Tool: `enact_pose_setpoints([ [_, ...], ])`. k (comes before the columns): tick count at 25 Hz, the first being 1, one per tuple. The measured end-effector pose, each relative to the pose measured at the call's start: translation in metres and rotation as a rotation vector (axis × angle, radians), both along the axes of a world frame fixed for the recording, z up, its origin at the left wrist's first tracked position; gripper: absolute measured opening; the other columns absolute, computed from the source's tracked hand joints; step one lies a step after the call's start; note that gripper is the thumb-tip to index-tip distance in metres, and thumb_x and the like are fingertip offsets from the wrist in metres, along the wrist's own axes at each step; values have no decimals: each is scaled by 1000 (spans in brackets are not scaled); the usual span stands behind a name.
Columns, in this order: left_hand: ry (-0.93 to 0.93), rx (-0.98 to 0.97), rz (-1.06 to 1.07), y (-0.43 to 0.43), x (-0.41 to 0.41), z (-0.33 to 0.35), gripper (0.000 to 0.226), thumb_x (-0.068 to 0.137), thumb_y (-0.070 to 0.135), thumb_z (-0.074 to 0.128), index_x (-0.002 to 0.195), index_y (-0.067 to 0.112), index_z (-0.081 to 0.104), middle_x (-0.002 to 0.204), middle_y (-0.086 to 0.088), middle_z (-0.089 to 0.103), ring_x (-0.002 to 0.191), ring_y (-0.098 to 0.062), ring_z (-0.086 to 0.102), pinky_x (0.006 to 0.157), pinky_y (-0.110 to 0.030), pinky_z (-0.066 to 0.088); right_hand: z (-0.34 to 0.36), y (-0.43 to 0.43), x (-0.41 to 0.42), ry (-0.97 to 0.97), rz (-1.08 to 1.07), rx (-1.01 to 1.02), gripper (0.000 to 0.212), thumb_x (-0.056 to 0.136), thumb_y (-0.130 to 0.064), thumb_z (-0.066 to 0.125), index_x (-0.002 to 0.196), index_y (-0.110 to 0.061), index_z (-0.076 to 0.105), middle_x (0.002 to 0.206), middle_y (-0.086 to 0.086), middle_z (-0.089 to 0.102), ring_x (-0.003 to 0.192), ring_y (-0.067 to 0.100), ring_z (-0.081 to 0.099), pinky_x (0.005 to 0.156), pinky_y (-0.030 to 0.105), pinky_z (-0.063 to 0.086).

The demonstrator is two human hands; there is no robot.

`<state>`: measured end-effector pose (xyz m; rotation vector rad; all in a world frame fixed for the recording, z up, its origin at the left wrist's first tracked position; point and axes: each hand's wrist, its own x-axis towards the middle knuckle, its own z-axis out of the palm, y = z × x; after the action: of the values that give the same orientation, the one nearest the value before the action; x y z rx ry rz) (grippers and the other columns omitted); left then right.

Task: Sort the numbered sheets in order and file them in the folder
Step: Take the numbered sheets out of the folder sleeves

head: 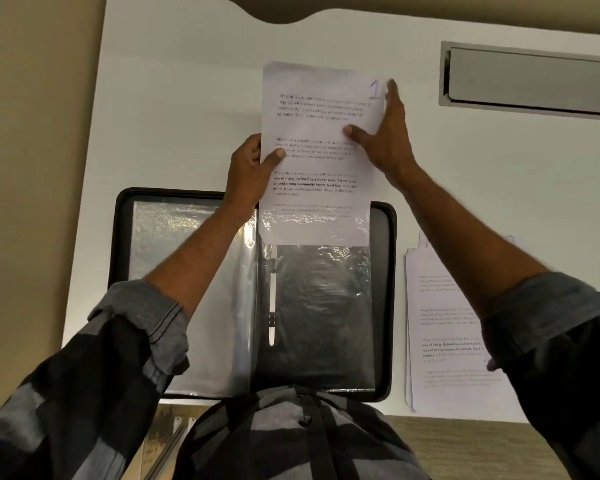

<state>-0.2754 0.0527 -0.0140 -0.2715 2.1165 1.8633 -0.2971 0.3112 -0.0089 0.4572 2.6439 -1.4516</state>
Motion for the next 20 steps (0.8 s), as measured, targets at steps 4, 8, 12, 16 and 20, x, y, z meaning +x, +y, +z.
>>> enact_pose_setpoints([
  [4, 48, 80, 50, 6, -6, 18, 28, 97, 16, 68, 124, 11, 62, 116, -1, 74, 99, -17, 74, 82, -35, 62, -7, 7, 39, -137, -102, -291, 63, 93, -18, 73, 148, -8, 43, 135, 7, 63, 115, 18, 66, 93, 33, 54],
  [8, 89, 177, 158, 14, -16, 46, 28, 96, 14, 70, 123, 9, 63, 114, -2, 76, 102, -20, 74, 86, -38, 61, 19, 12, 58, 51, -172, -353, 32, 96, -14, 67, 125, -3, 63, 113, 12, 74, 104, 26, 73, 92, 49, 60],
  [12, 152, 300, 156, 31, -13, 86, 31, 97, 9, 67, 127, 5, 61, 118, -6, 75, 109, -23, 72, 90, -36, 59, 73, 21, 77, 216, -226, -429, 32, 97, -14, 67, 126, -2, 64, 117, 12, 75, 105, 25, 73, 89, 39, 59],
  [16, 156, 355, 88, 53, 17, 114, 29, 98, 9, 66, 127, 7, 62, 117, -7, 75, 105, -21, 73, 87, -33, 59, 106, 45, 123, 229, -241, -462, 28, 97, -14, 67, 125, -9, 66, 117, 12, 75, 104, 23, 72, 90, 40, 59],
  [20, 62, 340, -7, 85, 77, 107, 30, 96, 7, 67, 126, 6, 64, 113, -7, 76, 99, -17, 74, 84, -32, 61, 108, 85, 197, 145, -293, -416, 29, 99, -15, 66, 128, -13, 67, 119, 8, 75, 110, 26, 71, 94, 40, 58],
])
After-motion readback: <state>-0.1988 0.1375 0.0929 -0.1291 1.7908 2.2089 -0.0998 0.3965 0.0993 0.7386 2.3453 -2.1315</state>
